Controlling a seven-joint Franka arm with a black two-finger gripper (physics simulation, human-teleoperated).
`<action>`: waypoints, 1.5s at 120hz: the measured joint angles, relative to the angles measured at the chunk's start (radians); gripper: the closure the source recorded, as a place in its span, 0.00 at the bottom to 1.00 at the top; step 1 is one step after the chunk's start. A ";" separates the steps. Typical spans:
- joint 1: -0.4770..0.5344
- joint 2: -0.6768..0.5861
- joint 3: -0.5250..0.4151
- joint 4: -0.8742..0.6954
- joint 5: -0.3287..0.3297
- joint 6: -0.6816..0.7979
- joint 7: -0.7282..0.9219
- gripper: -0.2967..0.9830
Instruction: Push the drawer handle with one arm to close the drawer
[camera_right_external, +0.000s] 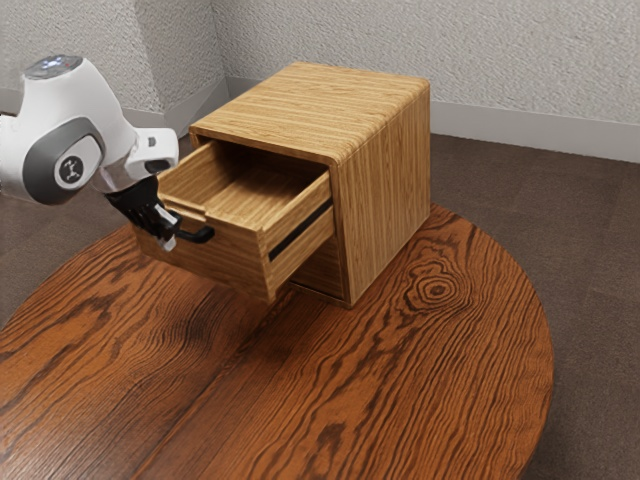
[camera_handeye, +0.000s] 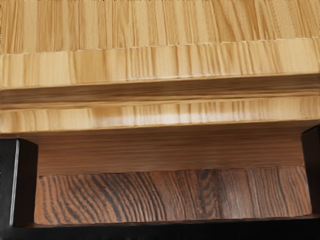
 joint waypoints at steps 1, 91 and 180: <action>-0.001 0.002 0.000 0.003 0.000 0.000 0.000 0.85; -0.018 0.249 0.001 0.243 -0.007 0.023 0.018 0.85; -0.033 0.460 -0.010 0.476 -0.021 0.028 0.040 0.85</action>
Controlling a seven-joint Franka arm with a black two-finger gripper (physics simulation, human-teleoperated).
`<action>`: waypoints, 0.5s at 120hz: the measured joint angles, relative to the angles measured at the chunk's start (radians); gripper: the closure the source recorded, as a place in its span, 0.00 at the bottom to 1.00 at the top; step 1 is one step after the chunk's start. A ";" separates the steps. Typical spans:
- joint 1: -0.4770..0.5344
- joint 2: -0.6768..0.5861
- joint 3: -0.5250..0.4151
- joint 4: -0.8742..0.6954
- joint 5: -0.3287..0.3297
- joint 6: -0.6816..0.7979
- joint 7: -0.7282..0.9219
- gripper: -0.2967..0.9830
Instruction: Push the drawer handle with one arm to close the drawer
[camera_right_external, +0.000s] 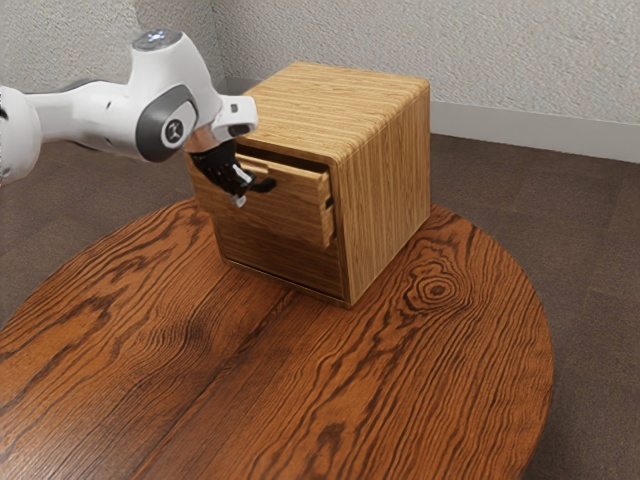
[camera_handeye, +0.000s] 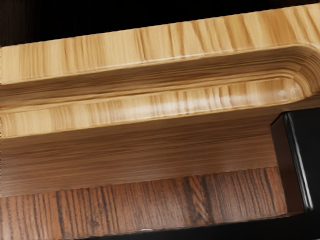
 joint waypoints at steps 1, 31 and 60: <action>0.000 0.003 0.000 0.003 0.000 0.000 0.000 0.85; 0.001 0.040 -0.003 0.058 -0.003 -0.004 0.005 0.84; 0.000 0.082 -0.016 0.107 -0.004 -0.006 0.007 0.85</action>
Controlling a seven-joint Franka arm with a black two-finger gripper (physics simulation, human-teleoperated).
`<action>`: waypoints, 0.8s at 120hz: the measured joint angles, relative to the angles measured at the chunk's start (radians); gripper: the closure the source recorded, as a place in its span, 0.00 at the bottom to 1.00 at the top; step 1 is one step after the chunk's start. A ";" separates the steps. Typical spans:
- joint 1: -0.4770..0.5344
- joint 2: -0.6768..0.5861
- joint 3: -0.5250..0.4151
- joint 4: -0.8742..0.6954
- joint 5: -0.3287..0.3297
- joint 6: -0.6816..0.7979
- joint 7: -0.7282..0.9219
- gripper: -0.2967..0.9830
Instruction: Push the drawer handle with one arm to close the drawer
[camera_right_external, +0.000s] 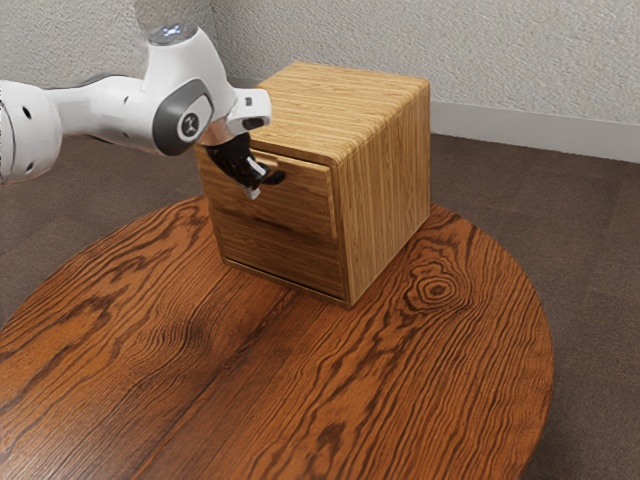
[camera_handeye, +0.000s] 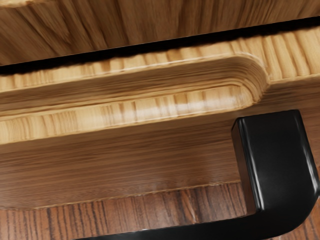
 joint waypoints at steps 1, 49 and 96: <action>0.000 0.001 0.000 0.001 0.000 0.000 0.000 0.85; 0.008 0.032 -0.003 0.049 -0.006 -0.006 0.013 0.84; -0.051 -0.585 -0.007 -0.141 -0.031 -0.320 -0.001 0.57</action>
